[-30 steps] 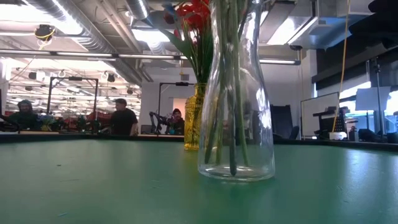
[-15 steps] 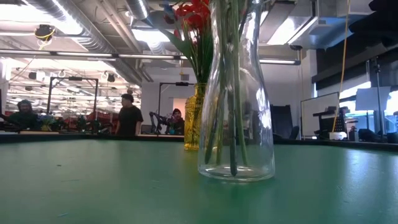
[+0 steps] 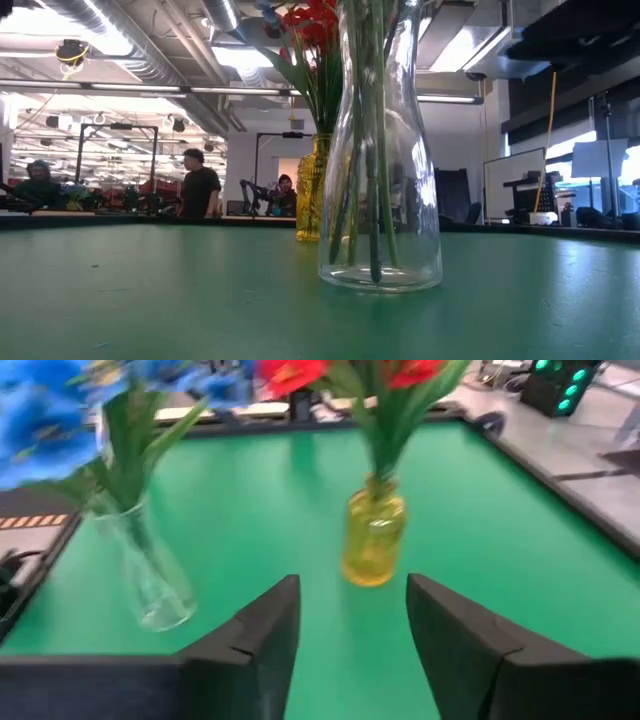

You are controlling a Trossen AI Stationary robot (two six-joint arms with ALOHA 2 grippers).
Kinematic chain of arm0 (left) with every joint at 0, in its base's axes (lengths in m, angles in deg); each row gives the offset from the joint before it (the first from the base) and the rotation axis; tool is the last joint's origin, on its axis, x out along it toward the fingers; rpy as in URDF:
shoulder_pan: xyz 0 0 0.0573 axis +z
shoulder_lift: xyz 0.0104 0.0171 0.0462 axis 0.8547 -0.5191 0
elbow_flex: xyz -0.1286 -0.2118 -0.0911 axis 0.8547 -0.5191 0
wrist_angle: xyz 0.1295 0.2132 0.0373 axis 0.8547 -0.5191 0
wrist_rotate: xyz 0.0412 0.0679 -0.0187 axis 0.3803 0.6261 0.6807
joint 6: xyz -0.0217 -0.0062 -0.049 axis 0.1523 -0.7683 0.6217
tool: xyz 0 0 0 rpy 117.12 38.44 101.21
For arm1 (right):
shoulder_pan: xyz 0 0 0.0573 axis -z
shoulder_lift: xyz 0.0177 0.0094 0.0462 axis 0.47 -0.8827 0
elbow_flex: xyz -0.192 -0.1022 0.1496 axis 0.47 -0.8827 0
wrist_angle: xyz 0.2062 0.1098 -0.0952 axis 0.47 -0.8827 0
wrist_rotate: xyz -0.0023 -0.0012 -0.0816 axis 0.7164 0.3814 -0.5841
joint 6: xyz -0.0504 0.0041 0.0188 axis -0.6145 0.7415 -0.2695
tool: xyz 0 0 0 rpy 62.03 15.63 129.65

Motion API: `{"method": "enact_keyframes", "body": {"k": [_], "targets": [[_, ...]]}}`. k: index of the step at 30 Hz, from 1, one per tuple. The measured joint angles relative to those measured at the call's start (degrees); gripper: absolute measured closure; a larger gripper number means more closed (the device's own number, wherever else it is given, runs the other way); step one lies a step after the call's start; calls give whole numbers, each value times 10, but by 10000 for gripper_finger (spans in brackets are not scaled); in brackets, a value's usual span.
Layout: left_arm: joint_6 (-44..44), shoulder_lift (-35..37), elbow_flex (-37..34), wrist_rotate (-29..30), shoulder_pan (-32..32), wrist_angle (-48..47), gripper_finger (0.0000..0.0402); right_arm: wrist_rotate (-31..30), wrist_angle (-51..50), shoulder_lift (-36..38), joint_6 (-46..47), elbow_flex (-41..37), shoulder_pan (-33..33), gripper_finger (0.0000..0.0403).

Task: Sort flowers into vase by color
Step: Return to Home Position

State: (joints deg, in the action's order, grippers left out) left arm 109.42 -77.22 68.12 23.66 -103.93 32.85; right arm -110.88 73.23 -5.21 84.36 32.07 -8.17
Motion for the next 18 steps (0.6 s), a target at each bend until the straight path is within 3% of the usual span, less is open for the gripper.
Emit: {"method": "enact_keyframes", "body": {"k": [4,9,14,18], "targets": [[-52,108,-111,-39,49,112,285,79,-2,56,-63,0,91,260],[-119,200,-225,-171,144,278,329,177,-25,129,-96,-2,179,308],[-133,248,-265,-240,221,302,365,202,-25,223,-107,-48,223,352],[-157,276,-270,-269,249,290,387,204,-25,312,-106,-92,236,383]]}}
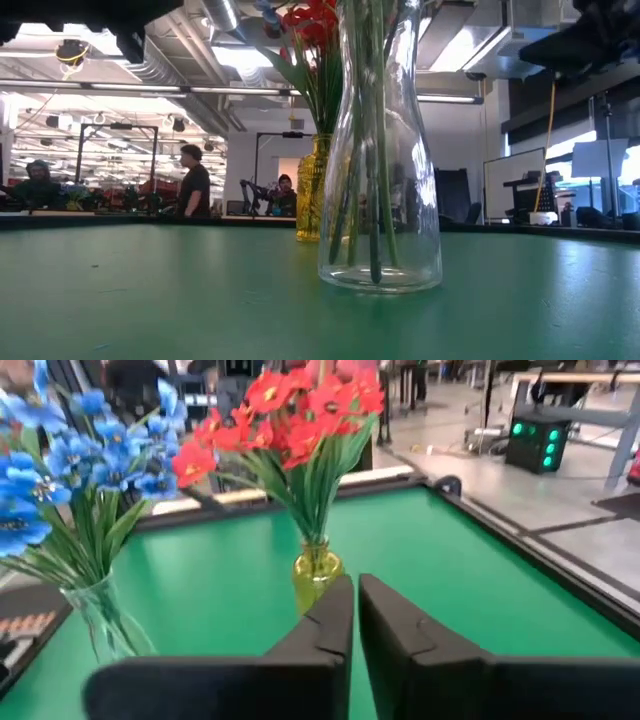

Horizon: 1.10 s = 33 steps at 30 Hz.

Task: Sort flowers into vase by color
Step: Return to Home Position

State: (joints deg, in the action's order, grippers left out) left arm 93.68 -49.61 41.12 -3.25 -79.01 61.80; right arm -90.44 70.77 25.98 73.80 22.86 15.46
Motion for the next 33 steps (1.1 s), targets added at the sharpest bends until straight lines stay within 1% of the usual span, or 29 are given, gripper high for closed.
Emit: {"method": "enact_keyframes", "body": {"k": [2,4,8,10,12,16,19,21,24,29,31,33], "targets": [[-16,26,0,0,3,-22,396,0,-2,44,2,-17,-1,396],[-23,62,0,7,4,-52,399,5,-11,85,3,-27,-1,399],[-19,136,-3,18,4,-111,399,10,-13,83,4,-25,-1,392],[-19,169,-15,18,4,-111,400,-10,21,81,2,-30,-1,390],[-19,199,-34,17,4,-112,400,-30,22,84,-3,-43,-1,389],[-5,252,-90,15,4,-96,401,-29,70,84,-19,-70,-1,389],[9,288,-130,6,4,-79,401,-5,90,83,-24,-99,-1,389],[16,293,-151,4,4,-63,401,5,117,84,-25,-119,-1,392],[29,293,-153,-2,4,-80,401,18,142,84,-25,-149,-1,399],[38,293,-153,-12,4,-117,401,28,203,83,-29,-197,-1,398],[51,293,-153,-14,4,-151,401,38,226,81,-36,-205,-1,400],[66,293,-153,-35,4,-160,401,52,228,78,-43,-207,-1,400]]}}
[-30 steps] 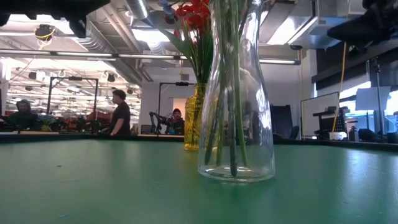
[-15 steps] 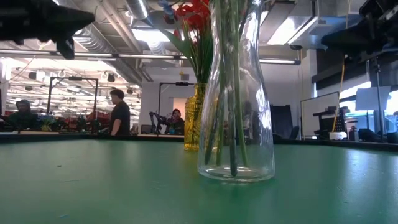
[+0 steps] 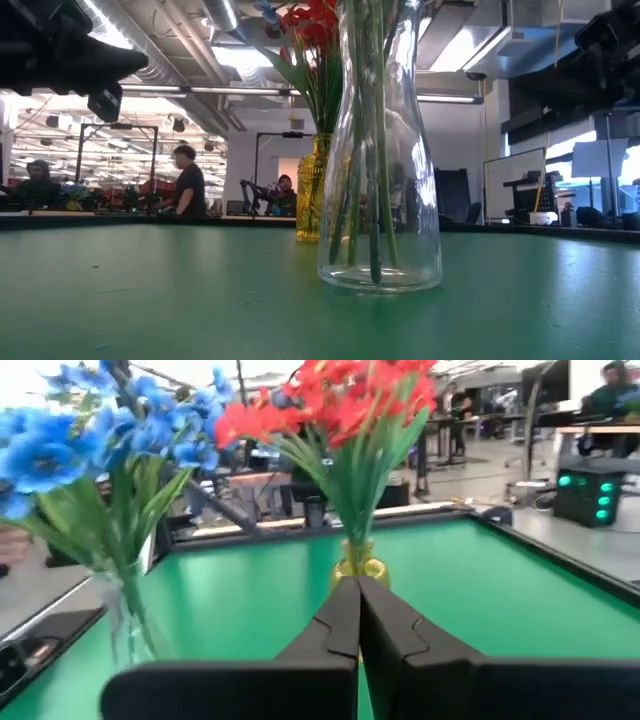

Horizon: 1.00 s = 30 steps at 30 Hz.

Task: Sort flowers into vase by color
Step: Return to Home Position

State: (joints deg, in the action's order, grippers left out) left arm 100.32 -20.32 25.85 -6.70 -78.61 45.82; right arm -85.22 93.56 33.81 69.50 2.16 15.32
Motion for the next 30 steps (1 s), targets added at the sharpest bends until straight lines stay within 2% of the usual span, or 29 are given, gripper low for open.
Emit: {"method": "enact_keyframes", "body": {"k": [3,30], "targets": [[6,0,0,-29,0,-4,401,3,0,2,0,0,0,400],[-4,0,0,-33,0,-4,388,-1,-4,-2,4,-3,0,400]]}}
